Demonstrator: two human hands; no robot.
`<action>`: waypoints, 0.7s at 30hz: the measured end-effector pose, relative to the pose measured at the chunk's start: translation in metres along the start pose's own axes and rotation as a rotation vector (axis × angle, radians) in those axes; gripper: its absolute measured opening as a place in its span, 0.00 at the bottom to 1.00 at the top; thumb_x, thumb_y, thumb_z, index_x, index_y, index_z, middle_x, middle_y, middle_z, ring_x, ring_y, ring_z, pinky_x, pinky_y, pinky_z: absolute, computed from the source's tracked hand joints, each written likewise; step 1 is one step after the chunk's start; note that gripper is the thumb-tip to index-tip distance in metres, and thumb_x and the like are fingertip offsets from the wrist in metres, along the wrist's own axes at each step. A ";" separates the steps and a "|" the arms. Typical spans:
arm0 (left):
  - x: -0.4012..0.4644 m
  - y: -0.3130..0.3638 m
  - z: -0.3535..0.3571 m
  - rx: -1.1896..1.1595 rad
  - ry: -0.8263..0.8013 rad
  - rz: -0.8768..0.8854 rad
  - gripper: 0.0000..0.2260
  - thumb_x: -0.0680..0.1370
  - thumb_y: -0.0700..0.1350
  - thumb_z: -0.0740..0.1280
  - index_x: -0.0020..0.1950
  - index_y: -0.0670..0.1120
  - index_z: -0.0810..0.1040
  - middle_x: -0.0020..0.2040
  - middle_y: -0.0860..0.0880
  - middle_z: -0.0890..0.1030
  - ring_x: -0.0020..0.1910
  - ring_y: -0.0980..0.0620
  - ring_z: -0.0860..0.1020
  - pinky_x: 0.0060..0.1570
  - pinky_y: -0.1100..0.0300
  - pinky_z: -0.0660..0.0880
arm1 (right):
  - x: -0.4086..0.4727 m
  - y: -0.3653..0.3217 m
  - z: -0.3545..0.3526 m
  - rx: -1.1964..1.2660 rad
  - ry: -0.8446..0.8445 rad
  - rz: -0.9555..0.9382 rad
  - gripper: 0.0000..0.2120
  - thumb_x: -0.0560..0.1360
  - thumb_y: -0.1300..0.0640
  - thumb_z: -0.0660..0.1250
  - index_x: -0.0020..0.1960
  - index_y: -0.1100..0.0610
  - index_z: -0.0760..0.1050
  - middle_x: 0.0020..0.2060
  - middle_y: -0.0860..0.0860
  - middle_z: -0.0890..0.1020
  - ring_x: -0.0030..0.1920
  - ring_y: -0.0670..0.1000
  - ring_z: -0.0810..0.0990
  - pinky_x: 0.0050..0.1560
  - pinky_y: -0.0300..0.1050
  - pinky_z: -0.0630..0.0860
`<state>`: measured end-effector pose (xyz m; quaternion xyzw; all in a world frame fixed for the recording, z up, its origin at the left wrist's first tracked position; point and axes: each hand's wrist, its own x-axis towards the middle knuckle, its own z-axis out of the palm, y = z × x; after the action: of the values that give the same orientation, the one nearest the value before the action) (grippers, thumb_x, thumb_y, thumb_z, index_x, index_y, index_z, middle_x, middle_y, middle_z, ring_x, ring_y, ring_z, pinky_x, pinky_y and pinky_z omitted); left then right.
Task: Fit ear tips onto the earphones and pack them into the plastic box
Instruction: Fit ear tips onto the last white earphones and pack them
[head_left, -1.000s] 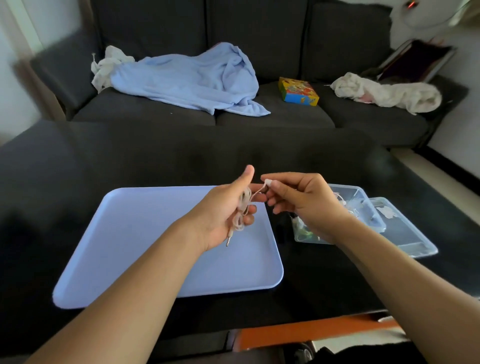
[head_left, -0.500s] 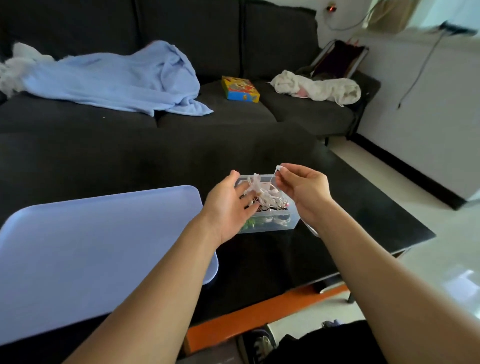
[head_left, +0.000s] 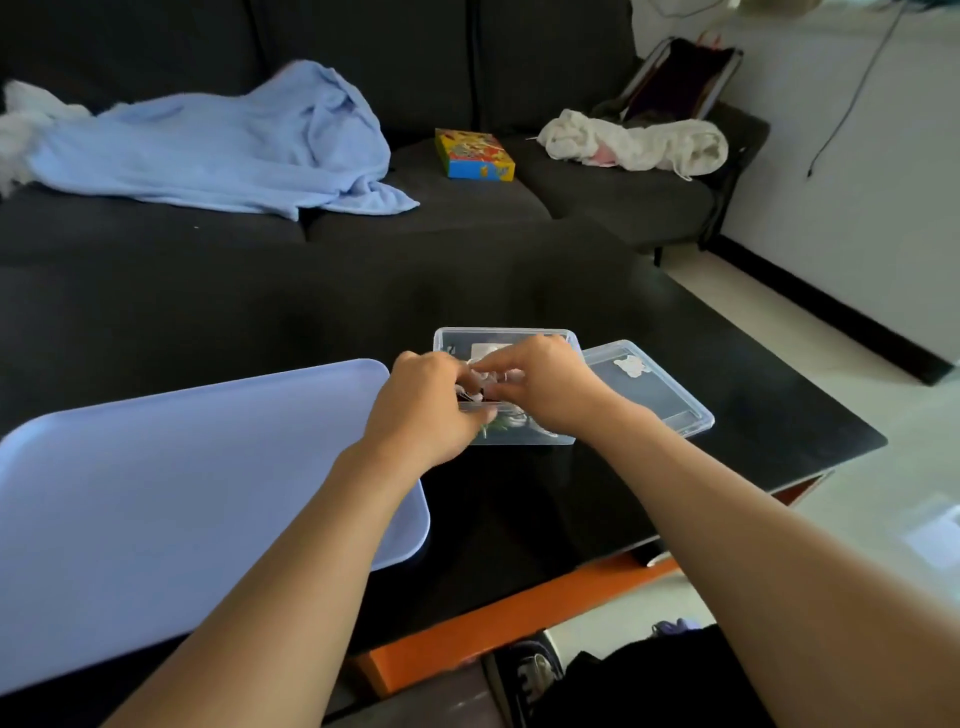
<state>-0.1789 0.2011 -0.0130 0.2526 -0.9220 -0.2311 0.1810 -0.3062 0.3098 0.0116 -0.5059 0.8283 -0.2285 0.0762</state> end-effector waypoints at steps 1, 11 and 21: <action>-0.001 -0.002 0.001 0.044 -0.032 -0.001 0.11 0.71 0.56 0.76 0.50 0.54 0.83 0.53 0.51 0.79 0.51 0.52 0.75 0.47 0.60 0.72 | 0.001 -0.001 0.000 -0.052 -0.041 -0.004 0.12 0.80 0.54 0.68 0.62 0.54 0.83 0.59 0.52 0.84 0.58 0.52 0.80 0.62 0.46 0.75; -0.009 -0.004 -0.014 0.080 -0.033 0.080 0.12 0.70 0.56 0.77 0.50 0.54 0.82 0.48 0.53 0.78 0.52 0.53 0.74 0.45 0.58 0.74 | -0.024 0.081 -0.028 0.007 0.263 0.576 0.43 0.68 0.28 0.68 0.75 0.51 0.68 0.70 0.54 0.74 0.72 0.59 0.68 0.68 0.56 0.68; -0.009 0.012 0.018 0.392 -0.256 0.228 0.37 0.76 0.72 0.54 0.81 0.56 0.53 0.81 0.55 0.54 0.80 0.52 0.52 0.77 0.44 0.42 | -0.038 0.139 -0.017 -0.172 -0.148 0.756 0.64 0.41 0.16 0.67 0.70 0.48 0.67 0.64 0.55 0.74 0.65 0.60 0.70 0.59 0.55 0.70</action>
<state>-0.1844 0.2210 -0.0234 0.1462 -0.9870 -0.0561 0.0353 -0.4057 0.4015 -0.0411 -0.1848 0.9645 -0.0770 0.1720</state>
